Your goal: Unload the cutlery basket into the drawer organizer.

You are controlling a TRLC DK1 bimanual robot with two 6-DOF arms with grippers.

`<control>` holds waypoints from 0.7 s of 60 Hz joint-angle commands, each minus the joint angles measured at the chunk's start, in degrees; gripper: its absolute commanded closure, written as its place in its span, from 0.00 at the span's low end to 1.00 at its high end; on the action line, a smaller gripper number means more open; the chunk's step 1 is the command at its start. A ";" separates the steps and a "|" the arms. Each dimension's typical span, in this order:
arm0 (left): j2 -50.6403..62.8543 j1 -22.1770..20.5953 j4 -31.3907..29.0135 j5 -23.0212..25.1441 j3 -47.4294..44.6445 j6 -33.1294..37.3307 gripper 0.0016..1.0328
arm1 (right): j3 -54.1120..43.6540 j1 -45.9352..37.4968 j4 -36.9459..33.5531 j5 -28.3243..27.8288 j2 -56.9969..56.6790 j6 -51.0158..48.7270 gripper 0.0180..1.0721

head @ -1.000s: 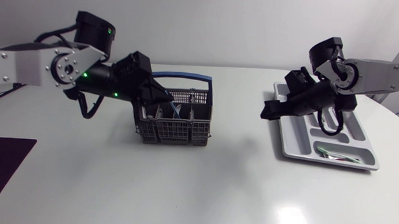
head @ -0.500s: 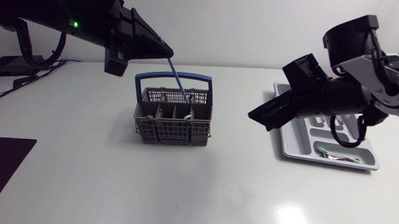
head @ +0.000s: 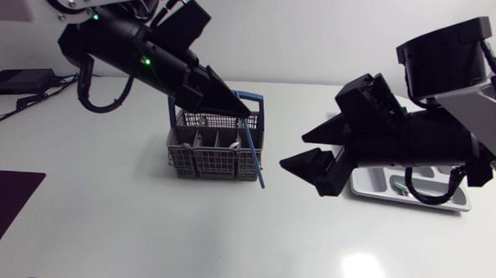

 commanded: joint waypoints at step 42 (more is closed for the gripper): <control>7.27 0.64 -2.86 6.64 2.52 -5.86 0.97 | 2.22 6.03 4.78 -2.41 10.46 0.96 0.77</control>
